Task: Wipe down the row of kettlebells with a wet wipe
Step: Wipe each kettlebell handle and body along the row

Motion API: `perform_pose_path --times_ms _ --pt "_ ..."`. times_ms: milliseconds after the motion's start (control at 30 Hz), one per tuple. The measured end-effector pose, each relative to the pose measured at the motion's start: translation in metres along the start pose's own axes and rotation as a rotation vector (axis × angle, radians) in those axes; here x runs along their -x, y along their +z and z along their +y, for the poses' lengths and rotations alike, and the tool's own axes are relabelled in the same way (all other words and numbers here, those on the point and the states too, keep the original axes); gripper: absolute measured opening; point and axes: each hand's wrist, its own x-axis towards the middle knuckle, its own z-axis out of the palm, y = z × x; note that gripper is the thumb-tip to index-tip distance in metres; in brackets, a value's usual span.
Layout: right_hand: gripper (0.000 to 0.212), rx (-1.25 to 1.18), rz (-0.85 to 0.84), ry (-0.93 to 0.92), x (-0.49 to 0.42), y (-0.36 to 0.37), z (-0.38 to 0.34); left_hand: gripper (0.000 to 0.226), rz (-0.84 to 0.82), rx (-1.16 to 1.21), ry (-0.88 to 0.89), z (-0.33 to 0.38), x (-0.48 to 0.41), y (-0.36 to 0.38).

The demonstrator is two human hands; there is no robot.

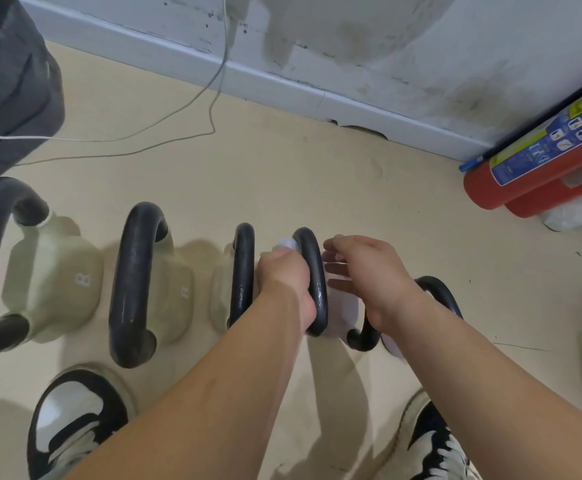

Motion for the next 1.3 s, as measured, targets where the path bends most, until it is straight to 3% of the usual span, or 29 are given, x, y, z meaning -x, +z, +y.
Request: perform_pose_path --times_ms 100,233,333,533,600,667,700,833,1133,1300 --pt "0.023 0.007 0.002 -0.023 0.004 0.000 -0.002 0.014 -0.040 -0.031 0.059 -0.001 0.007 -0.004" --pt "0.021 0.022 0.004 -0.024 0.013 0.001 -0.002 0.031 -0.057 -0.031 0.019 0.000 0.007 -0.010" --pt "0.022 0.029 -0.002 -0.009 0.018 0.003 -0.001 0.025 0.027 0.059 -0.096 0.003 0.011 -0.011" --pt "0.023 0.010 -0.020 -0.005 0.017 0.002 0.000 0.010 0.023 0.169 0.019 0.012 0.017 -0.006" --pt "0.022 -0.006 -0.003 -0.005 0.014 0.003 0.002 0.014 0.017 0.225 0.051 0.010 0.020 -0.005" --pt "0.020 -0.024 0.026 -0.007 0.012 0.003 0.003 0.039 0.089 0.217 0.045 0.012 0.022 0.002" --pt "0.019 -0.029 0.036 -0.008 0.011 0.004 0.004 0.040 0.087 0.224 0.026 0.011 0.023 0.006" --pt "0.018 -0.049 0.046 -0.011 0.010 0.005 0.006 0.016 0.013 0.062 0.114 0.002 0.026 0.002" --pt "0.018 -0.035 0.129 -0.001 0.023 0.004 0.017 0.027 -0.202 -0.200 0.156 -0.015 0.031 -0.033" --pt "0.022 0.033 0.011 0.018 0.036 0.009 0.029 0.034 -0.257 -0.409 0.366 -0.032 0.043 -0.055"
